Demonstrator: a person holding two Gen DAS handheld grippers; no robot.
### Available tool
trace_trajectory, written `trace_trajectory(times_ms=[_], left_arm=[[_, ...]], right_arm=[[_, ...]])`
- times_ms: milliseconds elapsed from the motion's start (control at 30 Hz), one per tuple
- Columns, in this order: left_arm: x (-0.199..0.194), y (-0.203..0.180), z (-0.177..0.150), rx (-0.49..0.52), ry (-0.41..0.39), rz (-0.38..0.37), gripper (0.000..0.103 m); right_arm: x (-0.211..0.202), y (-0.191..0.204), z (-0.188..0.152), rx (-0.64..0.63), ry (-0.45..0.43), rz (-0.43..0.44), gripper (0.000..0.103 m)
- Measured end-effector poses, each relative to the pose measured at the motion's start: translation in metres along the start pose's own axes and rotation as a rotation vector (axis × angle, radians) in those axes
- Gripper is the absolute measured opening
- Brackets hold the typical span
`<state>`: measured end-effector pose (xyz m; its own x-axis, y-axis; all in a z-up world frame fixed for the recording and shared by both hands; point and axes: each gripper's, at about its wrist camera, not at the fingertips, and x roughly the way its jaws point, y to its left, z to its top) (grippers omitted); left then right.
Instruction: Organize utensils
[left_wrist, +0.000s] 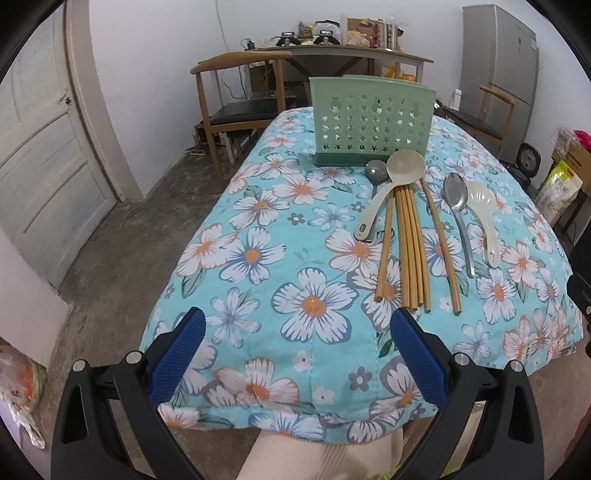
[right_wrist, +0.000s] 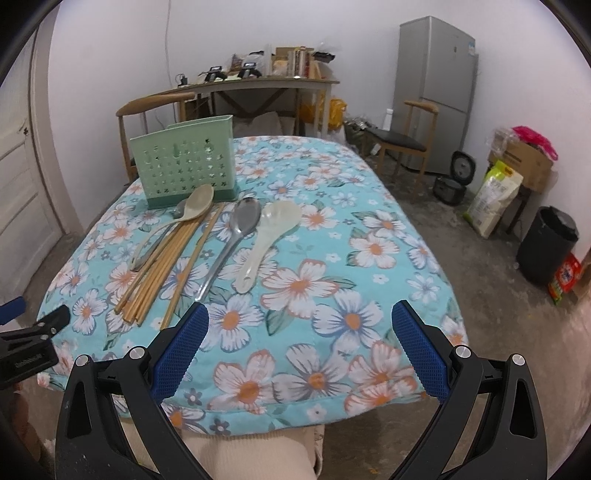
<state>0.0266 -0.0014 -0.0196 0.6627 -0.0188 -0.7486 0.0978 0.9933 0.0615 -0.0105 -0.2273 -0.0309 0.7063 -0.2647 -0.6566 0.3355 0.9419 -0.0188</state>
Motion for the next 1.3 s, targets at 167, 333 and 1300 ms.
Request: trace_trajectory(times_ms=[167, 333, 1300], left_arm=[[0.018, -0.001, 0.011, 0.034, 0.022, -0.030, 0.097], [0.040, -0.001, 0.028, 0.057, 0.029, -0.072, 0.097], [0.134, 0.011, 0.158, 0.056, -0.046, -0.481, 0.089]], right_arm=[[0.017, 0.006, 0.008, -0.008, 0.016, 0.032, 0.095], [0.033, 0.010, 0.017, 0.003, 0.012, 0.064, 0.095], [0.195, 0.071, 0.142, -0.064, 0.188, 0.524, 0.050]])
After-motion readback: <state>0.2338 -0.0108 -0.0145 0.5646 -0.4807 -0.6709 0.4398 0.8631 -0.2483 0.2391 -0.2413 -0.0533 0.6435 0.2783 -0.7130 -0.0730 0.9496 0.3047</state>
